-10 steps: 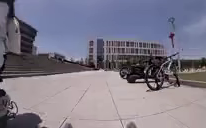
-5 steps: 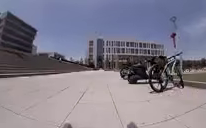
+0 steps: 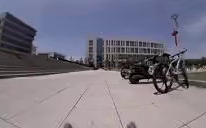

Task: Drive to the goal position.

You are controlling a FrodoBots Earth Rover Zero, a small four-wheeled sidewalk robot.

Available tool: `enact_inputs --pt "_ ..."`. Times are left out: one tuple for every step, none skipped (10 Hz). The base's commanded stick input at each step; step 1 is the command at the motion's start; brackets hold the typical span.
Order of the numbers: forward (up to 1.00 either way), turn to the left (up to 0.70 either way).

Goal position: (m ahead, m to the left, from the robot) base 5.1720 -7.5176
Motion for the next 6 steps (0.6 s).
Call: enact_inputs --pt "0.45 0.0" --pt "0.45 0.0" --pt "0.45 0.0" --pt "0.45 0.0" --pt "0.45 0.0" --pt "0.45 0.0"
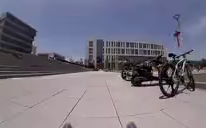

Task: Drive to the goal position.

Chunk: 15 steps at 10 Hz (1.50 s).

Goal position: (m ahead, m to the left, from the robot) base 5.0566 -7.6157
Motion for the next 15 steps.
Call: enact_inputs --pt "0.45 0.0" --pt "0.45 0.0" --pt "0.45 0.0" --pt "0.45 0.0" --pt "0.45 0.0" --pt "0.45 0.0" --pt "0.45 0.0" --pt "0.45 0.0" --pt "0.45 0.0" --pt "0.45 0.0" --pt "0.45 0.0" --pt "0.45 0.0" --pt "0.45 0.0" --pt "0.45 0.0" --pt "0.45 0.0"
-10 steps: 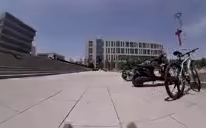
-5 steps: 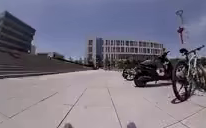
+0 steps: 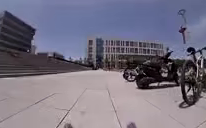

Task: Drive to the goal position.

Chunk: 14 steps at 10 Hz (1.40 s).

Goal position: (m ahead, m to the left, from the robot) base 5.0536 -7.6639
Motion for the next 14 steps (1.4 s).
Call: enact_inputs --pt "0.45 0.0" --pt "0.45 0.0" --pt "0.45 0.01" --pt "0.45 0.02" --pt "0.45 0.06" --pt "0.45 0.07" --pt "0.45 0.06" --pt "0.45 0.02" --pt "0.45 0.02" --pt "0.45 0.02" --pt "0.45 0.02" --pt "0.45 0.03" --pt "0.45 0.02" --pt "0.45 0.03"
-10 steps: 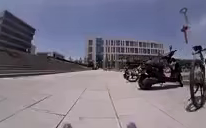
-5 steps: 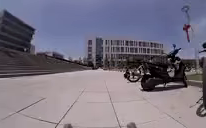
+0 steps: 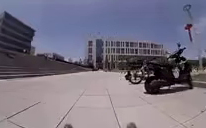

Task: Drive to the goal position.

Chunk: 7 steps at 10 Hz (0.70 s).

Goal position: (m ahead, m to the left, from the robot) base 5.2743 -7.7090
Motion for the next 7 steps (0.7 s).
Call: enact_inputs --pt "0.45 0.04" --pt "0.45 0.04" --pt "0.45 0.01" --pt "0.45 0.03" --pt "0.45 0.0" --pt "0.45 0.0" --pt "0.45 0.0"
